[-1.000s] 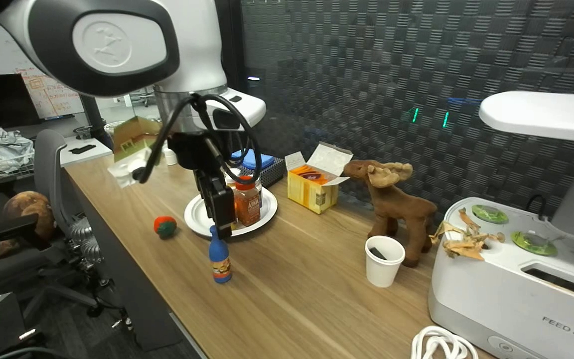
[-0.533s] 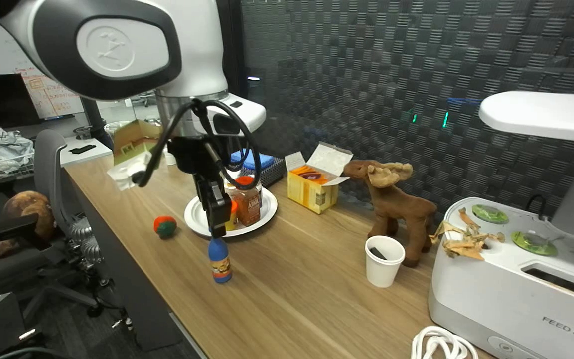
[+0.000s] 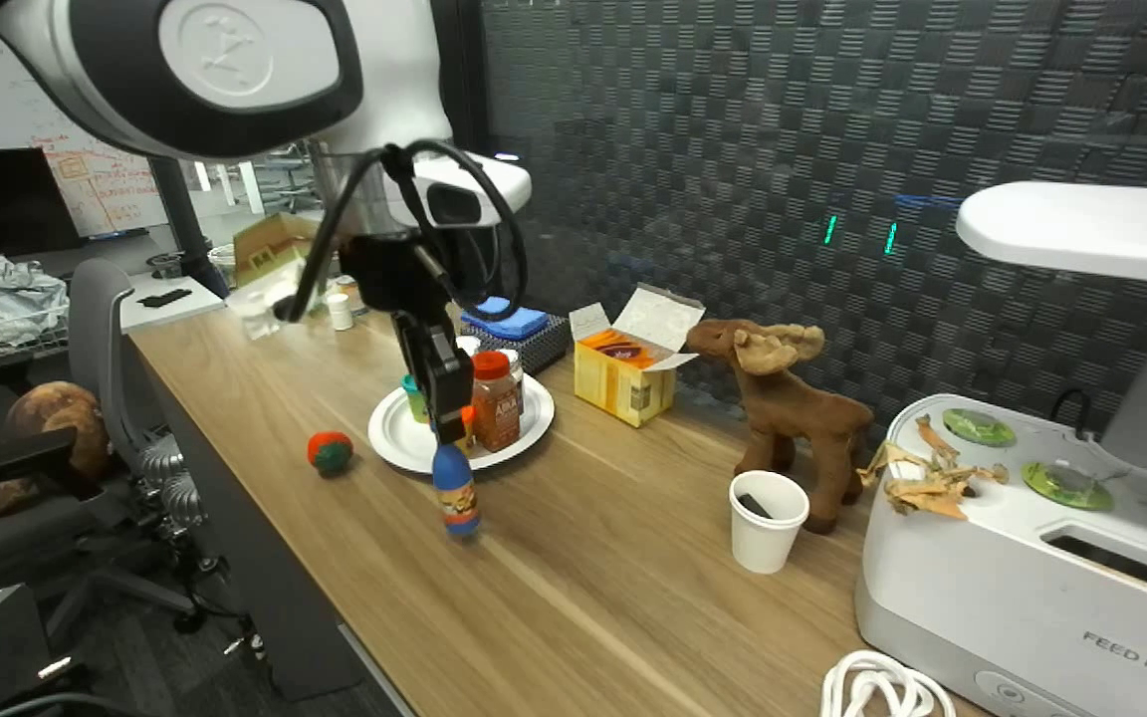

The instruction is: Put the bottles on the tray

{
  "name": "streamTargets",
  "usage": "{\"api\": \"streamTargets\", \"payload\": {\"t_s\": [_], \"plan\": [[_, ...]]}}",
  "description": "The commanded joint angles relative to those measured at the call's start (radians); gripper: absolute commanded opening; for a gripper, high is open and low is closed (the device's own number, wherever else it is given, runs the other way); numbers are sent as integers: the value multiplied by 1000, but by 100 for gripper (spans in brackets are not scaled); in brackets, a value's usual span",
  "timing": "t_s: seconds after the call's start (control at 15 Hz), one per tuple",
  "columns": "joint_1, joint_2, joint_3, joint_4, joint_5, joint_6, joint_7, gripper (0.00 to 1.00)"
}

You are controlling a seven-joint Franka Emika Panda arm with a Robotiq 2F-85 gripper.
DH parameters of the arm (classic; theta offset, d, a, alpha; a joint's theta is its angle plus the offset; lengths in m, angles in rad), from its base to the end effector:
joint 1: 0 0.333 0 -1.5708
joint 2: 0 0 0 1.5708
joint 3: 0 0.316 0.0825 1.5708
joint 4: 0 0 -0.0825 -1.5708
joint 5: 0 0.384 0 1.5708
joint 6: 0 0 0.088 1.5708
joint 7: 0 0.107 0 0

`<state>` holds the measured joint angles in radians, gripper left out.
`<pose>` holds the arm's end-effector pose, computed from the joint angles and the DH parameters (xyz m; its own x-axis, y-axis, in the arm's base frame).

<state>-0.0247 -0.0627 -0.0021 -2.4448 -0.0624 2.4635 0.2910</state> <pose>0.4830 -0.0129 0.3324 0.9599 -0.2657 0.0892 -0.2682 -0.9632 0.0180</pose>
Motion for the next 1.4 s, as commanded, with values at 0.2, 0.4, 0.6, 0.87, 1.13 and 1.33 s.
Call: {"api": "streamTargets", "payload": {"t_s": [0.2,0.4,0.6,0.87,1.13,1.33], "plan": [[68,-42,73,68,25,-44,-25,8],[103,-21,102,84,58,-46,-54,7],[125,16,114,106,92,-56,-85,8],[141,80,119,150,140,-71,-150,8],[146,142,123,201,154,-66,-205,7],[149,180,126,238,145,-63,-223,7]]}}
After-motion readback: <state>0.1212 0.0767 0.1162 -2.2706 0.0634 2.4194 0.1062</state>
